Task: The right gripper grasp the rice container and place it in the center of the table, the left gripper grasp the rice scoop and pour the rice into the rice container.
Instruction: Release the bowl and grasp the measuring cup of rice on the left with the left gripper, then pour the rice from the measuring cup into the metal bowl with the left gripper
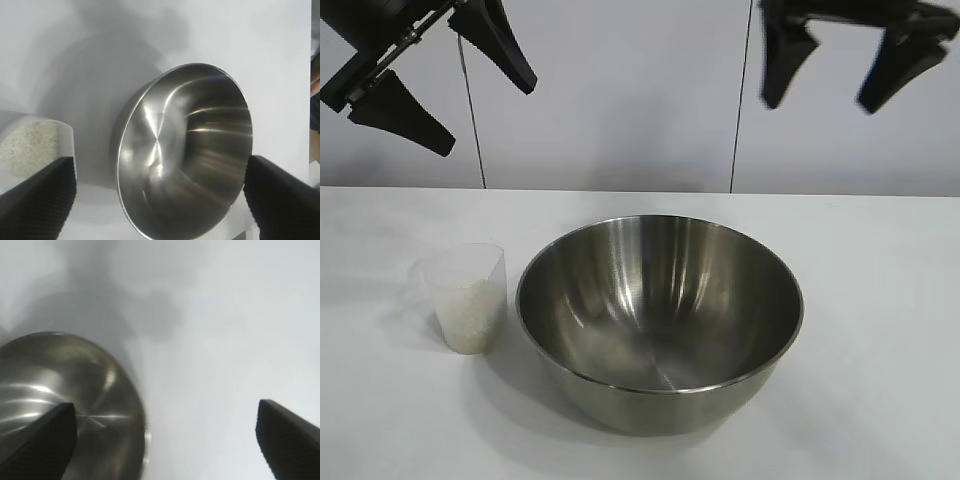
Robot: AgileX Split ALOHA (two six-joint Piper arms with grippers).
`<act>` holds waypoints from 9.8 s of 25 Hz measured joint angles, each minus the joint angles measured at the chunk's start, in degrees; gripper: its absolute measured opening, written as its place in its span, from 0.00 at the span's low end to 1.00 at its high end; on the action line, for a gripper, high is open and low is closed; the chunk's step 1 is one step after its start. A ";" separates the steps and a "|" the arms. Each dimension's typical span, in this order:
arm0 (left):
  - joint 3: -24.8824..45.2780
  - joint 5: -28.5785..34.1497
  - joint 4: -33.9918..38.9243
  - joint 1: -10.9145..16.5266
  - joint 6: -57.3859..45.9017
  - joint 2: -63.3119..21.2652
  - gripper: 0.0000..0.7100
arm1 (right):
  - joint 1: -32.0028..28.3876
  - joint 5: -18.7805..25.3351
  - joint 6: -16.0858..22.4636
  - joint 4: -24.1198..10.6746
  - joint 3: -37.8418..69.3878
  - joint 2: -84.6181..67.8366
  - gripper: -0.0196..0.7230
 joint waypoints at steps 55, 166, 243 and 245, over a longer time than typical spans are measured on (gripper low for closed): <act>0.00 -0.03 0.00 0.00 0.05 0.00 0.92 | 11.97 -7.71 9.63 -10.77 77.90 -103.38 0.76; 54.70 -126.25 49.52 1.15 4.24 18.76 0.61 | 13.42 -8.64 9.94 -10.71 77.95 -103.38 0.76; 26.63 -83.50 88.33 -26.70 90.08 1.36 0.00 | 13.42 -8.65 9.94 -10.66 77.95 -103.38 0.76; 26.63 -83.25 88.38 -26.70 90.08 1.36 0.00 | 13.42 -8.65 9.94 -10.66 77.95 -103.38 0.76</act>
